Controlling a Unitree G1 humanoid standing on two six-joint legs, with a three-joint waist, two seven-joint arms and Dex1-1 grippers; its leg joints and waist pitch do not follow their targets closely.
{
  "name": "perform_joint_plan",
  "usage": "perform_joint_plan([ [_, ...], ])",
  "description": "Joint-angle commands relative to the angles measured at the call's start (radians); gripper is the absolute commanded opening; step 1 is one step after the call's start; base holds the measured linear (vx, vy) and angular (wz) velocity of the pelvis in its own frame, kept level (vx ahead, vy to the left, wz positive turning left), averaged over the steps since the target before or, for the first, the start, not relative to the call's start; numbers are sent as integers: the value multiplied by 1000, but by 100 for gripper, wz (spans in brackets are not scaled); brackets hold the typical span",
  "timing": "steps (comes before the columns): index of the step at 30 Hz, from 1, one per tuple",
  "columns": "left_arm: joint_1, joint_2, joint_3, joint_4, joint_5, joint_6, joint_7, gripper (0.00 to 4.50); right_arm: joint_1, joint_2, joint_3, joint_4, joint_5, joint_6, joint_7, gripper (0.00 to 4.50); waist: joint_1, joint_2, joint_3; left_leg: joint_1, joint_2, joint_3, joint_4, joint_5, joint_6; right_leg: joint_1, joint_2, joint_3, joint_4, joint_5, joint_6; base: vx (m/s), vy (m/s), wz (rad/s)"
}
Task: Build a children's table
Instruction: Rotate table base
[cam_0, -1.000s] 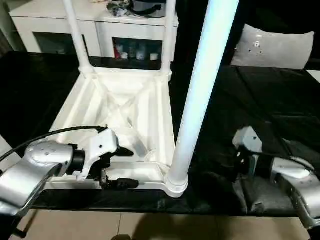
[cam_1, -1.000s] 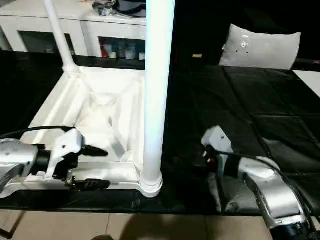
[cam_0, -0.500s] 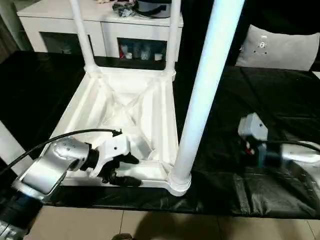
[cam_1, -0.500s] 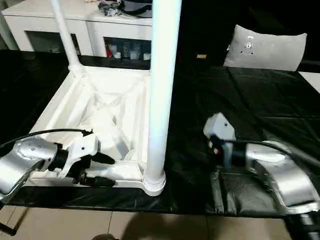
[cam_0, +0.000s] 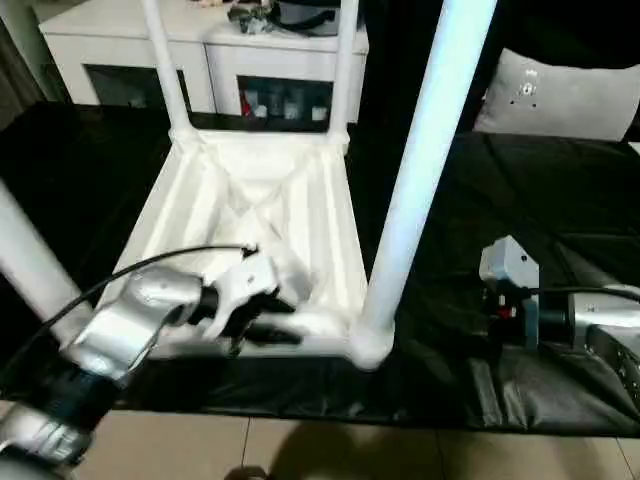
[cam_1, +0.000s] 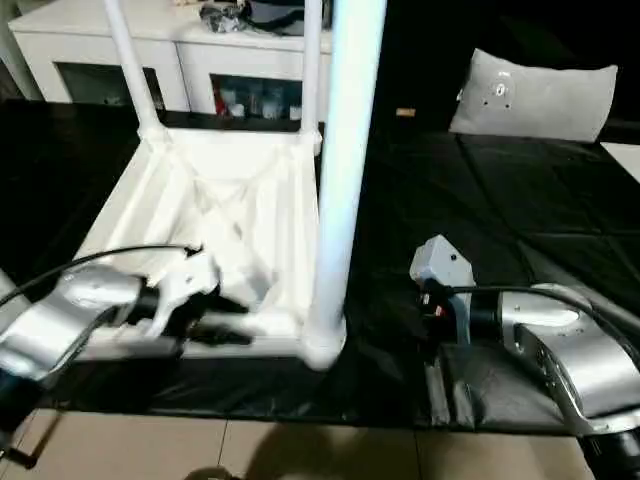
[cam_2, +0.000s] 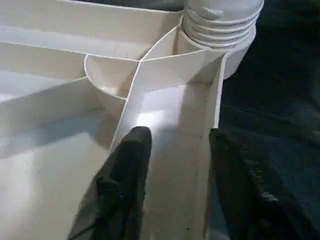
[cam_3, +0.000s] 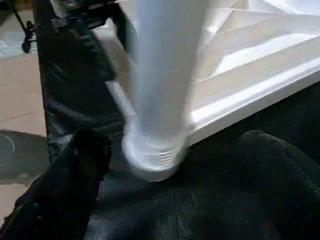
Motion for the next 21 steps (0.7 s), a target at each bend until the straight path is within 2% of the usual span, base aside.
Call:
perform_joint_plan([
  [1, -34, -6, 29, 43, 35, -11, 61, 190, -6, 0, -19, 14, -12, -1, -11, 450, 0, 0, -51, 11, 59, -15, -82, -132, 19, 17, -82, 35, -78, 14, -249, 0, 0, 0],
  [4, -62, -42, 18, 102, 54, -41, 76, 163, -1, 6, -13, 24, -19, -9, -19, 450, -1, -1, -52, 9, 60, -16, -83, -121, 21, 19, -84, 35, -79, 18, -244, 0, 0, 0],
  [6, -77, -64, 11, 138, 70, -66, 92, 147, 8, 7, -13, 24, -24, -10, -31, 450, -2, -1, -55, 9, 60, -15, -80, -100, 24, 20, -83, 35, -76, 52, -242, 0, 0, 0],
  [8, -87, -80, 7, 161, 74, -92, 99, 119, 13, 8, -18, 27, -26, -9, -43, 450, 0, -3, -64, 1, 59, -16, -71, -20, 47, 22, -82, 33, -63, 171, -245, 0, 0, 0],
  [10, -96, -93, 4, 178, 68, -114, 90, 113, 15, 11, -21, 33, -26, -11, -48, 450, 1, -4, -63, -1, 57, -14, -69, -6, 63, 20, -81, 32, -61, 212, -250, 0, 0, 0],
  [12, -101, -103, -3, 191, 58, -134, 58, 83, 18, 14, -22, 39, -27, -18, -50, 450, 3, -3, -60, 1, 59, -13, -71, -37, 64, 17, -83, 32, -66, 176, -255, 0, 0, 0],
  [13, -101, -101, -10, 192, 60, -140, 41, 75, 23, 15, -23, 37, -27, -19, -52, 450, 5, 6, -59, 3, 62, -15, -73, -58, 56, 15, -85, 32, -67, 149, -256, 0, 0, 0],
  [14, -101, -101, -10, 192, 60, -140, 41, 69, 23, 15, -23, 37, -27, -19, -52, 450, 6, 2, -57, 5, 65, -14, -76, -82, 48, 14, -84, 33, -70, 127, -256, 0, 0, 0],
  [15, -100, -100, -14, 192, 61, -155, 28, 62, 28, 17, -25, 35, -24, -17, -54, 450, 7, 2, -57, 6, 65, -15, -77, -88, 45, 15, -84, 33, -70, 121, -256, 0, 0, 0],
  [16, -99, -106, -7, 194, 58, -178, 18, 51, 36, 19, -30, 29, -20, -15, -59, 450, 9, 6, -55, 5, 65, -15, -77, -92, 43, 15, -86, 34, -71, 113, -253, 0, 0, 0],
  [17, -99, -107, -5, 195, 57, -182, 17, 51, 37, 20, -30, 28, -19, -15, -60, 450, 9, 4, -55, 5, 66, -15, -79, -95, 39, 15, -87, 34, -72, 108, -253, 0, 0, 0],
  [19, -112, -141, 44, 167, -12, -135, 0, 51, 48, 25, -39, 24, -12, -14, -68, 450, 10, 7, -55, 5, 66, -15, -79, -96, 32, 15, -87, 33, -70, 115, -259, 0, 0, 0],
  [20, -116, -147, 52, 163, -28, -124, -12, 80, 52, 26, -40, 24, -11, -16, -68, 450, 12, 6, -55, 6, 66, -14, -78, -94, 31, 14, -88, 34, -70, 119, -269, 0, 0, 0],
  [21, -116, -149, 52, 152, -41, -113, -31, 86, 58, 27, -39, 23, -9, -16, -68, 450, 13, 6, -55, 5, 66, -13, -79, -95, 32, 15, -88, 34, -70, 119, -271, 0, 0, 0],
])
